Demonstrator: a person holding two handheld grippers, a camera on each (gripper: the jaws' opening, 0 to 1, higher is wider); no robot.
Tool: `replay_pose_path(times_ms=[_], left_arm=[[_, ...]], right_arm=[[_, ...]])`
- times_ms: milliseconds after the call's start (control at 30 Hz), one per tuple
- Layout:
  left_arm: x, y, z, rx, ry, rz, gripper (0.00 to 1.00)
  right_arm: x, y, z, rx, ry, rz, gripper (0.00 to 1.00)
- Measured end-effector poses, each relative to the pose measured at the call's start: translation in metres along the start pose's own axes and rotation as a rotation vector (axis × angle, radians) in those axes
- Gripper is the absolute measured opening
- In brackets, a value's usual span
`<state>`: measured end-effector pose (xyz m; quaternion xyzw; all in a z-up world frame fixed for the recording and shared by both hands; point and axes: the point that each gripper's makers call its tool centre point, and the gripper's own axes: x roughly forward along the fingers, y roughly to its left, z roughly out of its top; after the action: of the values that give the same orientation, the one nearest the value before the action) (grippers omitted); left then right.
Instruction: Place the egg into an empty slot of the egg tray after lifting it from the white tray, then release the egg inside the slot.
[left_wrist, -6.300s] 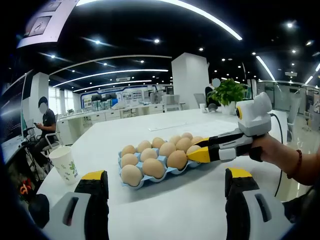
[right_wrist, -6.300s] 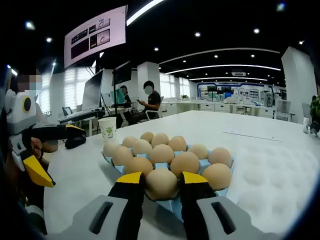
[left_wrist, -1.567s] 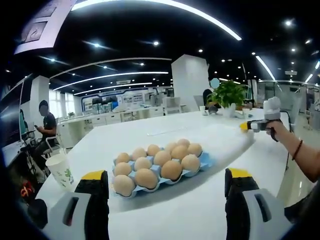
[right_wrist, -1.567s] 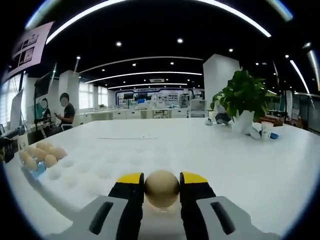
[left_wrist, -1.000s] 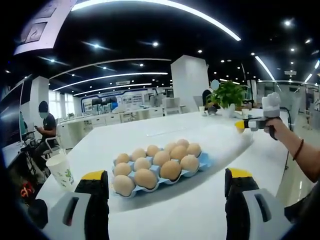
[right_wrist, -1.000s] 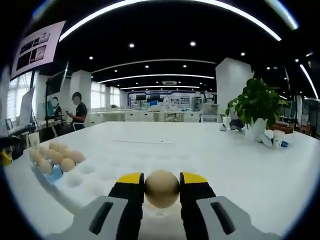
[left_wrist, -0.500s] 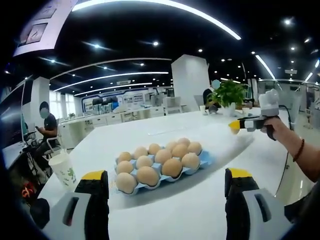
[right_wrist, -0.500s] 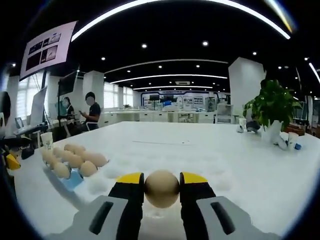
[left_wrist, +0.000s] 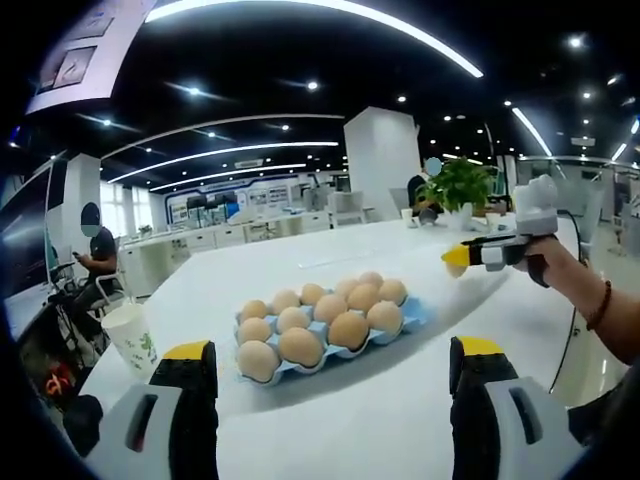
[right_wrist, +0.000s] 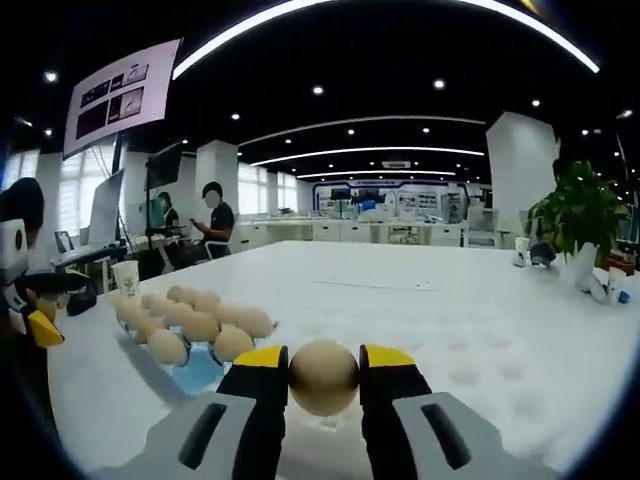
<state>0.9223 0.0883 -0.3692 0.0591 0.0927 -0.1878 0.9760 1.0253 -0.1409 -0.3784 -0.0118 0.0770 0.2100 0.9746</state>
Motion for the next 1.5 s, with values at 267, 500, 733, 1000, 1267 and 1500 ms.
replay_pose_path(times_ms=[267, 500, 733, 1000, 1267, 1500], left_arm=[[0.001, -0.002, 0.001, 0.003, 0.0, -0.008, 0.99], [-0.001, 0.002, 0.0, 0.004, 0.001, -0.003, 0.99], [-0.003, 0.006, -0.002, 0.005, 0.006, 0.005, 0.99], [-0.005, 0.01, -0.002, 0.003, 0.003, 0.01, 0.99], [-0.001, 0.009, -0.006, 0.0, 0.015, 0.003, 0.98], [0.002, 0.007, -0.007, 0.0, 0.018, -0.008, 0.98]], right_arm=[[0.013, 0.043, 0.002, -0.014, -0.011, 0.106, 0.29], [0.02, 0.07, 0.0, -0.035, -0.007, 0.17, 0.29], [0.026, 0.088, -0.003, -0.026, 0.011, 0.228, 0.29], [0.033, 0.098, -0.016, -0.04, 0.047, 0.251, 0.29], [0.035, 0.102, -0.029, -0.099, 0.087, 0.242, 0.29], [0.036, 0.1, -0.032, -0.108, 0.076, 0.234, 0.29]])
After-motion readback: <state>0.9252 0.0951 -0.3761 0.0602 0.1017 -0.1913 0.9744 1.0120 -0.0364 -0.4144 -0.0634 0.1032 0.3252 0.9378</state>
